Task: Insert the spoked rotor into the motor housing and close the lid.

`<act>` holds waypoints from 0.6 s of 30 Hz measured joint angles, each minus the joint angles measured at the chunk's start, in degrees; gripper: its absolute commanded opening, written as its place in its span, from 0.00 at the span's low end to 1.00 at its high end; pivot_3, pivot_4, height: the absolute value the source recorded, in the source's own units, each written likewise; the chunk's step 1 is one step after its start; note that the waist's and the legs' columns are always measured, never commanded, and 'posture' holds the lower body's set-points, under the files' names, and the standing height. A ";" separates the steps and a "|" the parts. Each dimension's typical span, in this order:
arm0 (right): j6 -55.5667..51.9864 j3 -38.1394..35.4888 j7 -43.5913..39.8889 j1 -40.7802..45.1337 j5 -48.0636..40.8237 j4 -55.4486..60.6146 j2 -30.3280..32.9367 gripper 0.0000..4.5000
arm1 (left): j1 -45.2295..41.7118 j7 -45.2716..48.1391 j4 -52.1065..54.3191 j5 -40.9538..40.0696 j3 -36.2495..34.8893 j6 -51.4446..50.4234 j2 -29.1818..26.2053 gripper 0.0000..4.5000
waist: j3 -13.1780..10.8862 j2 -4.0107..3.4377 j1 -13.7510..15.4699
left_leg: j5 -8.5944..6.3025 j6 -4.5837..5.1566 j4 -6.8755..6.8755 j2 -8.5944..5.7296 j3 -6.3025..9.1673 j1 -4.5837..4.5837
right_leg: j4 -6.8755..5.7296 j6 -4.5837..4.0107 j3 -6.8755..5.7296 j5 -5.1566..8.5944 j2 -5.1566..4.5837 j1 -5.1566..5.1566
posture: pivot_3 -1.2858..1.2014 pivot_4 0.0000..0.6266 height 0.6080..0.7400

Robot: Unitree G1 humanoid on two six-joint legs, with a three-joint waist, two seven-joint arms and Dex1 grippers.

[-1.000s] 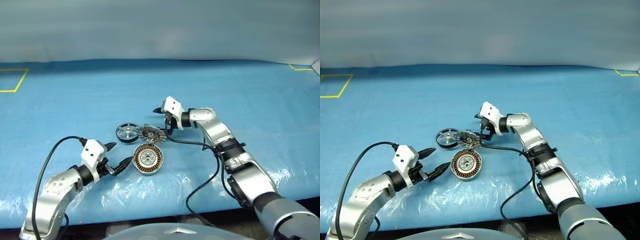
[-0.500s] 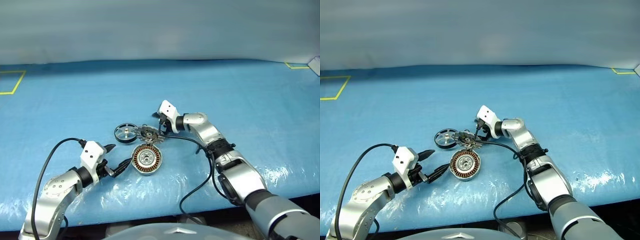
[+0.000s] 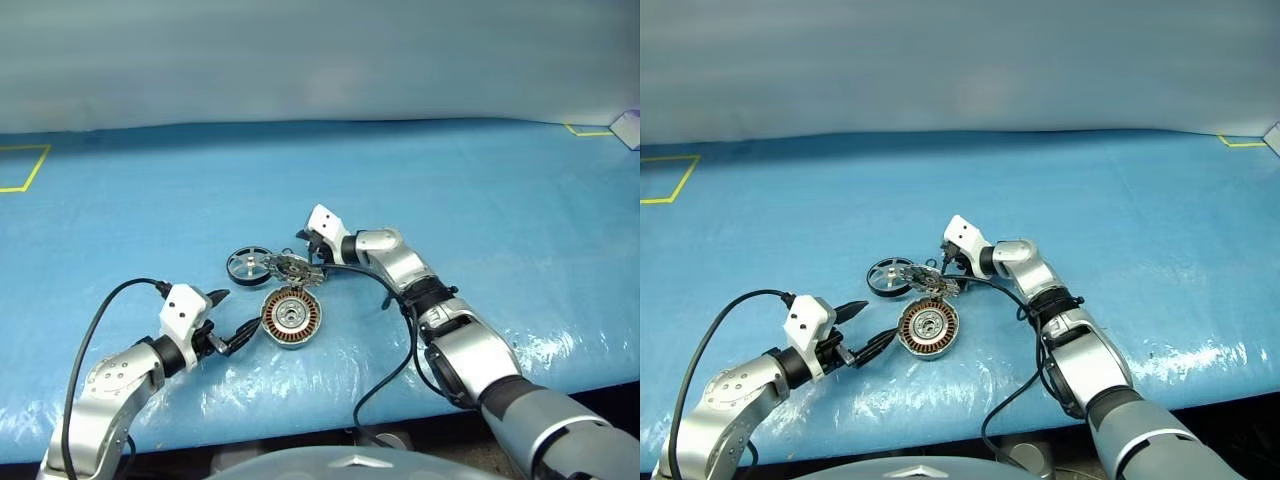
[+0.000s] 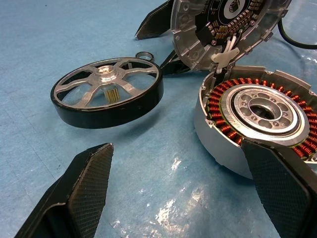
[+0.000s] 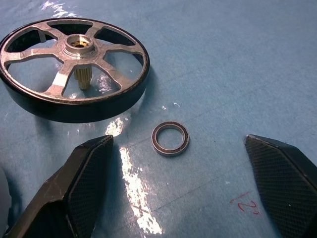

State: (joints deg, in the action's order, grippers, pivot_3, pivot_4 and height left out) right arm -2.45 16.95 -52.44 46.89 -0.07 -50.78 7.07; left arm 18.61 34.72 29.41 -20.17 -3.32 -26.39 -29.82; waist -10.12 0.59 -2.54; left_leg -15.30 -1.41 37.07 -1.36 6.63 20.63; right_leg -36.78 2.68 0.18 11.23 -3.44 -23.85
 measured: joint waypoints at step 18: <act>3.18 -1.78 4.24 1.20 2.21 -4.40 -2.09 0.50 | 1.08 -0.92 0.42 -0.01 -0.03 0.74 -0.01 1.00 | 0.00 -0.01 -0.67 | 0.00 0.01 0.00 0.00 -0.05 -0.04 | -0.03 0.01 0.07 0.00 0.02 0.00 | 0.52 0.24 1.00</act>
State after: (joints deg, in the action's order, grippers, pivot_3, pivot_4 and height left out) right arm 0.72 15.18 -48.20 48.09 2.15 -55.18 4.99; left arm 19.69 33.80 29.83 -20.17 -3.35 -25.65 -29.83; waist -10.12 0.59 -3.21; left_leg -15.30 -1.41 37.07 -1.36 6.58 20.58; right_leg -36.82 2.68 0.26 11.22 -3.42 -23.85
